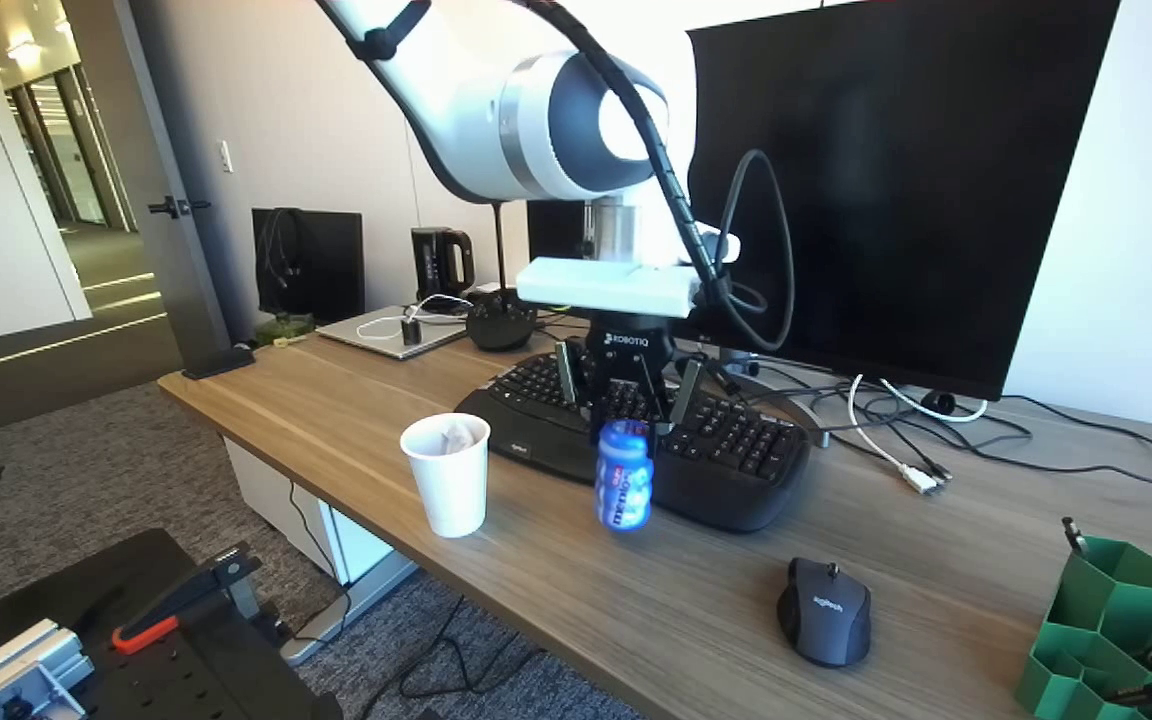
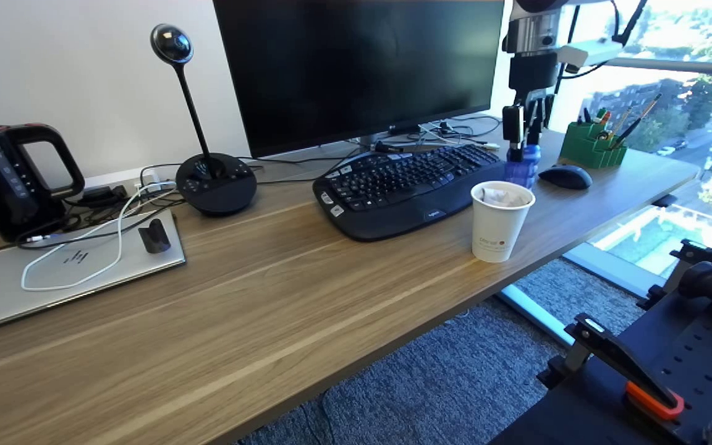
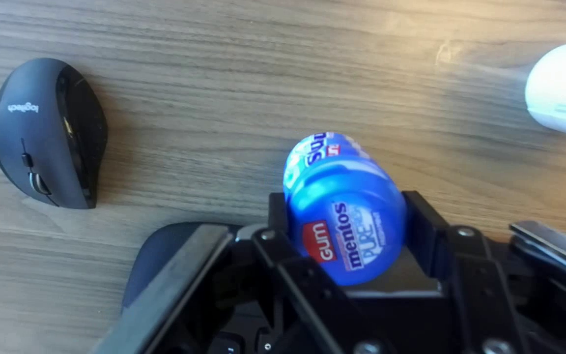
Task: Move the bottle to the left
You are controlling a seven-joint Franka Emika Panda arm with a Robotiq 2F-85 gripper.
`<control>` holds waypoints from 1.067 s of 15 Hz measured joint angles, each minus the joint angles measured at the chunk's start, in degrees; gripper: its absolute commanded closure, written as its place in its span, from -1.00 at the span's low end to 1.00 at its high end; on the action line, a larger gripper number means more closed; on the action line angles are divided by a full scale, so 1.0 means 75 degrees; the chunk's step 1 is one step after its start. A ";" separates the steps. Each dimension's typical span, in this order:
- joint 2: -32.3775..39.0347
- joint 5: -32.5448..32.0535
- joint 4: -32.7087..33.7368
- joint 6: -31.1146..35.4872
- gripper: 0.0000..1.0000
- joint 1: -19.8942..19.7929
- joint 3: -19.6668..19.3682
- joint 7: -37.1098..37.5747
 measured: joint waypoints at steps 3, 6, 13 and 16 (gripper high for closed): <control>-0.0104 -0.0003 -0.0100 -0.0040 0.33 0.0169 0.0073 -0.0001; -0.0190 -0.0005 -0.0222 -0.0058 0.33 0.0306 0.0134 -0.0007; -0.0383 -0.0013 -0.0640 -0.0067 0.33 0.0453 0.0278 -0.0151; -0.0470 -0.0065 -0.0876 -0.0067 0.33 0.0515 0.0294 -0.0245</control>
